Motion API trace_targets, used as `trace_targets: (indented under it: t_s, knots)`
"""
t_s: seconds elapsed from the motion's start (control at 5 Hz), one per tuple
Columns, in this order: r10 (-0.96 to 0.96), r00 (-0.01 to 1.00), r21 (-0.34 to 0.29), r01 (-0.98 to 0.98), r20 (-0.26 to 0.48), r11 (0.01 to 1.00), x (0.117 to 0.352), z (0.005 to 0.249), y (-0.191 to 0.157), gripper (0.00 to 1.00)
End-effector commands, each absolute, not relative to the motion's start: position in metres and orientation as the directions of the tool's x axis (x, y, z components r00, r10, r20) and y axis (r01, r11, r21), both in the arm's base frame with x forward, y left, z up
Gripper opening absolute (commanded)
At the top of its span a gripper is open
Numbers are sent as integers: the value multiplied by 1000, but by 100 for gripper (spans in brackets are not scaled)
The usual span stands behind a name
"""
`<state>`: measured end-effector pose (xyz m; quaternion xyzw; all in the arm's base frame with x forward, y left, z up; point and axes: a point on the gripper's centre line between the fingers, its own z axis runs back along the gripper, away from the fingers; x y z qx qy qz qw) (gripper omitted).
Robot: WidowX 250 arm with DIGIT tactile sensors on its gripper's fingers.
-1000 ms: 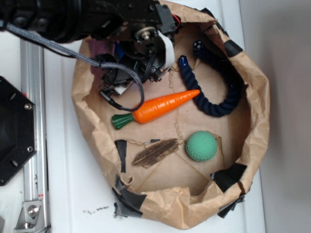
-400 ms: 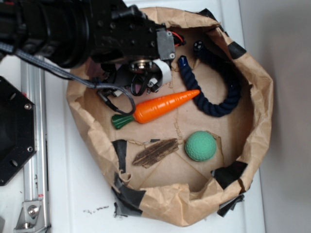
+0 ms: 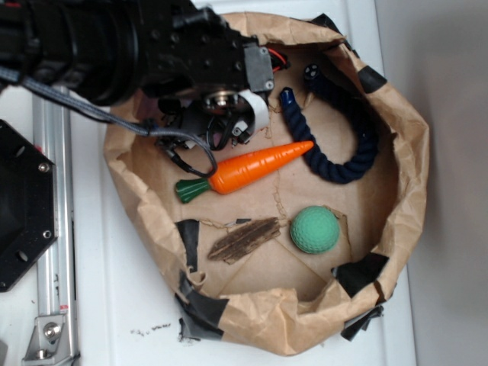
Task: Grab the blue block.
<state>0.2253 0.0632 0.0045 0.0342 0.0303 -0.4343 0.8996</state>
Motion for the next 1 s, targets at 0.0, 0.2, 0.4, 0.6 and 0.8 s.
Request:
trace_targets:
  t_s: [0.0, 0.2, 0.4, 0.6, 0.8]
  knots:
    - [-672, 738, 16, 673, 64, 740, 264, 92, 8, 0]
    - [-645, 762, 105, 638, 51, 763, 278, 128, -23, 0]
    - [-559, 829, 163, 549, 19, 820, 285, 139, -27, 0]
    - [-458, 888, 148, 450, 27, 881, 287, 144, -24, 0]
    - [-425, 901, 47, 422, 89, 905, 284, 150, -19, 0]
